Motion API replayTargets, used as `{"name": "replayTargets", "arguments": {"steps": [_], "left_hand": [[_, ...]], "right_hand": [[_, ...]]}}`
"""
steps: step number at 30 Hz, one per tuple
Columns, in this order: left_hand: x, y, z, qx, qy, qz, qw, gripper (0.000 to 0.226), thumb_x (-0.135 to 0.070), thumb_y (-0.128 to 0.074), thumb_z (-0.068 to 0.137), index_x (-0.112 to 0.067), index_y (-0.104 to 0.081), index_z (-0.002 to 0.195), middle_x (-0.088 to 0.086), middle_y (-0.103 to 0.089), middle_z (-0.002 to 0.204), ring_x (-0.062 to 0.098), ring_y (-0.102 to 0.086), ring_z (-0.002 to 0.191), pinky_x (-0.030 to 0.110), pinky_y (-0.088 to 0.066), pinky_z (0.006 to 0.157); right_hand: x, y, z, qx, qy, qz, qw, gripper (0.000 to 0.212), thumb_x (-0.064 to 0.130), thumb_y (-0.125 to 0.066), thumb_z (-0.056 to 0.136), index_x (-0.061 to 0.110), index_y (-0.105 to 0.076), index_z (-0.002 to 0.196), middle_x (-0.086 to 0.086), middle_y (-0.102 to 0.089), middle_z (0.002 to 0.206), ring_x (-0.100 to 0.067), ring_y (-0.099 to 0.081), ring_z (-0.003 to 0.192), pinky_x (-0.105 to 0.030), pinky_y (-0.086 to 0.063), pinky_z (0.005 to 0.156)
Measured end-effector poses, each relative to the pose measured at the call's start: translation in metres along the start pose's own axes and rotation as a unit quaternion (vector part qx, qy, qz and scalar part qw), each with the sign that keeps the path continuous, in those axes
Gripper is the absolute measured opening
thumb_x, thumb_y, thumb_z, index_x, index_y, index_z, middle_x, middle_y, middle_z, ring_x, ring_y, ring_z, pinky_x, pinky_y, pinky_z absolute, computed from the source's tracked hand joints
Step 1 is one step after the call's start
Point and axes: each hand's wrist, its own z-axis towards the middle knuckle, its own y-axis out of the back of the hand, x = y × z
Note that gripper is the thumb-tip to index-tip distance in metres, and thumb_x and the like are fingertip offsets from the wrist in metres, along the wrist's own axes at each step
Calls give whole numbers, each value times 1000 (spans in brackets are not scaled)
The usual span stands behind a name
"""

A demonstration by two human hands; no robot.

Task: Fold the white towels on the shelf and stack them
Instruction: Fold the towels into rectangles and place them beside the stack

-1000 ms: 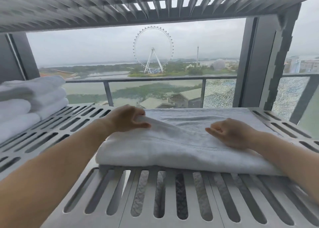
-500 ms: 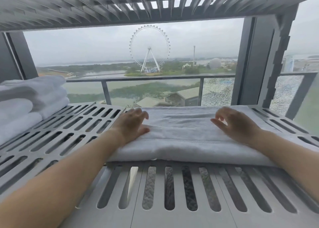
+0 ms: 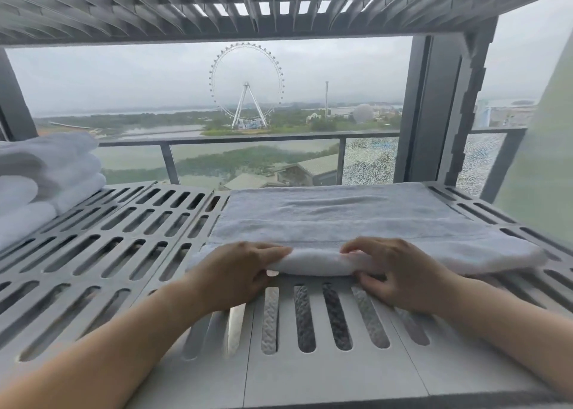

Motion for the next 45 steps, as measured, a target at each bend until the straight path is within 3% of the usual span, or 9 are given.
{"name": "replayTargets", "arguments": {"steps": [7, 11, 16, 19, 24, 30, 36, 41, 45], "left_hand": [[12, 8, -10, 20, 22, 88, 996, 65, -11, -55, 86, -42, -32, 138, -18, -47, 137, 11, -52, 119, 32, -46, 92], [6, 14, -26, 47, 31, 104, 993, 71, 3, -42, 84, -36, -28, 142, -11, -45, 141, 12, -48, 124, 33, -41, 101], [-8, 10, -50, 108, 57, 60, 991, 72, 0, -34, 86, -25, -7, 147, -6, -12, 156, 9, -20, 139, 26, -20, 114], [-13, 18, -52, 150, 76, -35, 985, 61, -20, -30, 94, -20, 0, 147, -4, 3, 156, 4, 3, 141, 15, 7, 107], [-26, 6, -58, 154, 110, 6, 982, 78, -69, -14, 86, -25, 13, 145, -5, 15, 154, 8, 16, 140, 29, 9, 114], [-25, 15, -57, 102, 117, -17, 988, 79, -70, 1, 79, -31, -11, 146, -7, -8, 156, 7, -4, 142, 35, -3, 115], [41, 53, -28, 181, 205, -17, 962, 45, -44, -29, 98, -20, -50, 130, 2, -48, 138, 19, -43, 125, 31, -32, 100], [98, 55, -13, 40, 282, -2, 959, 20, -30, -53, 90, -22, -69, 99, -6, -67, 101, 9, -57, 83, 24, -46, 72], [108, 27, -10, -30, 303, -105, 947, 16, -28, -58, 88, -22, -71, 95, -8, -70, 93, 6, -61, 78, 27, -51, 78]], "right_hand": [[2, 4, -1, 24, -53, -21, 998, 54, -3, -49, 73, 22, -60, 120, 2, -66, 115, -16, -60, 106, -13, -37, 85], [5, 8, -4, 20, -57, -75, 995, 53, -3, -48, 73, 27, -64, 113, -1, -72, 98, -23, -65, 92, -33, -49, 79], [12, 17, -5, 59, -83, -13, 995, 54, -6, -47, 67, 32, -71, 97, 14, -71, 85, -7, -64, 82, -6, -41, 67], [14, 29, 12, 82, -132, 91, 984, 38, 8, -49, 77, 40, -71, 83, 27, -67, 87, 7, -60, 86, -9, -41, 73], [19, 6, 67, 98, -103, 76, 987, 21, 17, -54, 90, 32, -68, 91, 13, -67, 101, -3, -58, 92, -21, -41, 79], [37, -44, 139, 138, -78, 49, 986, 21, 25, -55, 90, 24, -61, 110, 3, -63, 111, -11, -56, 92, -24, -42, 80], [48, -65, 173, 200, -122, 23, 972, 35, 45, -53, 88, 20, -59, 112, 0, -58, 113, -17, -52, 97, -31, -42, 83], [58, -69, 186, 223, -120, 76, 964, 35, 49, -56, 85, 19, -65, 101, 5, -59, 96, -12, -54, 86, -25, -38, 71], [60, -75, 194, 222, -116, 86, 964, 22, 43, -57, 86, 22, -60, 87, 8, -58, 82, -7, -52, 72, -21, -37, 57]]}}
